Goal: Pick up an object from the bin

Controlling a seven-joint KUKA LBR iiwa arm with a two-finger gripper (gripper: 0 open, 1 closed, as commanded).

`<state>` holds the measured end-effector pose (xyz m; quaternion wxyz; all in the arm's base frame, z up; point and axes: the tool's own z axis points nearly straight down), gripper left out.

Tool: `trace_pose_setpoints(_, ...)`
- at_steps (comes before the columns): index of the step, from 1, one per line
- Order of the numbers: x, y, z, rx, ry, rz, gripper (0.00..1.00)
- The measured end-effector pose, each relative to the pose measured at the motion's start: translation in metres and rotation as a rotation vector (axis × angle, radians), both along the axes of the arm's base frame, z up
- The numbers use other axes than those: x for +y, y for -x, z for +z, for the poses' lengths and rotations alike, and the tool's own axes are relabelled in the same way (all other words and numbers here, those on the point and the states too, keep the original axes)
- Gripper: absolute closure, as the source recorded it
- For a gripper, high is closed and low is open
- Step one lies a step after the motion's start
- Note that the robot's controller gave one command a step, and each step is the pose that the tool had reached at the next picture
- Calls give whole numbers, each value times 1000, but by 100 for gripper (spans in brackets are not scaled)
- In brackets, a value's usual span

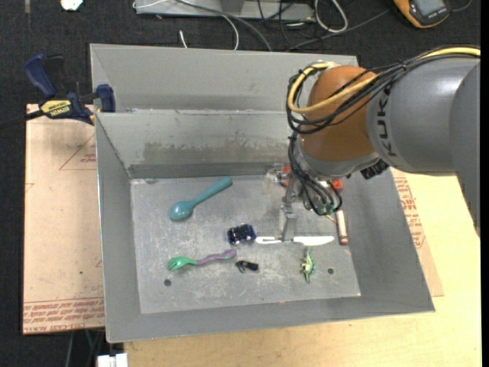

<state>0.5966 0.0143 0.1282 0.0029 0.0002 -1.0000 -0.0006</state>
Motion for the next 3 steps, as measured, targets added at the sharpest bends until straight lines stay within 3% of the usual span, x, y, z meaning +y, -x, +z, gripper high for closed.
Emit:
trace_pose_setpoints(1, 0, -2, 5, -7, 0, 0, 0)
trace_pose_setpoints(2, 8, 10, -14, -6, -1, 17, 0)
trace_pose_setpoints(3, -2, 3, -21, -12, -2, 0, 0)
